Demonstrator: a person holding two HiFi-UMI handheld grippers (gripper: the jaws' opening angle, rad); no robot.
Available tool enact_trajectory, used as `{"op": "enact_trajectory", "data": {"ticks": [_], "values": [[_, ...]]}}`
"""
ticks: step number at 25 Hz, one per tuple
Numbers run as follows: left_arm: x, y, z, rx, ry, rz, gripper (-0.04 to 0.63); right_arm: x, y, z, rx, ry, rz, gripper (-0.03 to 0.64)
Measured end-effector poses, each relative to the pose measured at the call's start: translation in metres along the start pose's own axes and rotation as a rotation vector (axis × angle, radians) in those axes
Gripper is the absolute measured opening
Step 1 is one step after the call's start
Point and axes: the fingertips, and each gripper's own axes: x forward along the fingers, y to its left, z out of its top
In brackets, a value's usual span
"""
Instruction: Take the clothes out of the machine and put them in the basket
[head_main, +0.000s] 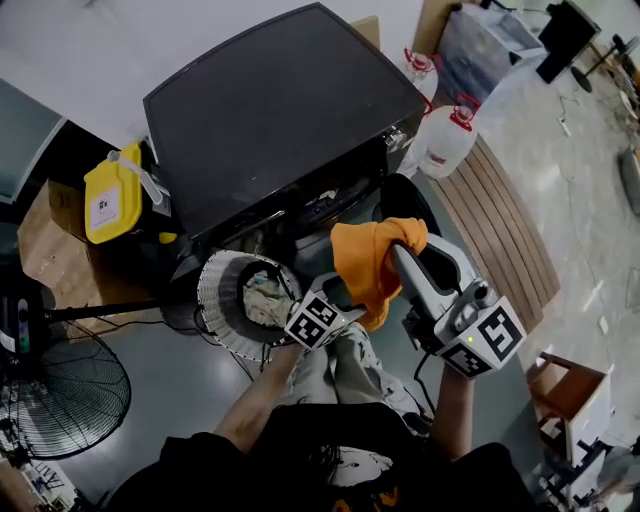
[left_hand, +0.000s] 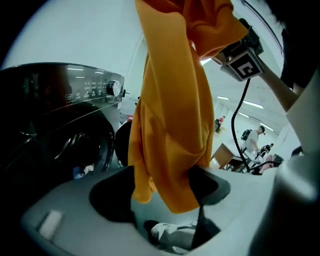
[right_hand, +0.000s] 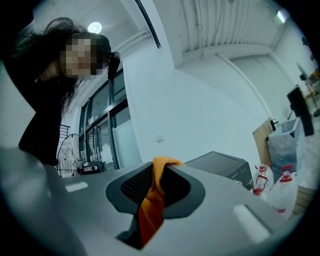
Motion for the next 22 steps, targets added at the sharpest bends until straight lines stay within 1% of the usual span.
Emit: {"op": "enact_trajectory", "data": {"ticks": [1,3,4,6,9,12,15,17,20,22], "values": [[0.001,-0.004,0.006,-0.001,-0.026,-0.003,0.3,-0.003,0.002,0.003,-0.004,-0.001,-0.001,0.081],[0.0,-0.008,0.019,0.032,-0.071,0.018,0.036,-0.009,0.003,0.007,-0.004,-0.005,-0.004,0.081],[-0.002,-0.008,0.024,0.049,-0.085,0.029,0.017,-0.012,0.002,0.008,0.0,-0.01,-0.006,0.081],[-0.008,-0.007,0.032,0.054,-0.111,0.04,0.015,-0.016,0.001,0.012,0.009,-0.022,-0.006,0.08],[-0.028,0.001,0.045,0.003,-0.17,0.067,0.014,-0.016,0.001,0.016,0.009,-0.021,0.006,0.08],[-0.057,0.012,0.063,-0.04,-0.247,0.13,0.012,-0.012,0.006,0.02,0.007,-0.013,0.045,0.081],[-0.093,0.021,0.093,-0.061,-0.37,0.218,0.012,-0.003,0.02,0.032,0.006,-0.026,0.115,0.08],[-0.119,0.026,0.107,-0.09,-0.454,0.271,0.012,0.008,0.033,0.038,0.002,-0.034,0.172,0.081],[-0.162,0.032,0.122,-0.125,-0.571,0.357,0.012,0.029,0.055,0.04,-0.002,-0.026,0.276,0.081],[-0.186,0.031,0.128,-0.136,-0.629,0.414,0.012,0.039,0.068,0.043,0.011,-0.021,0.345,0.081]]}}
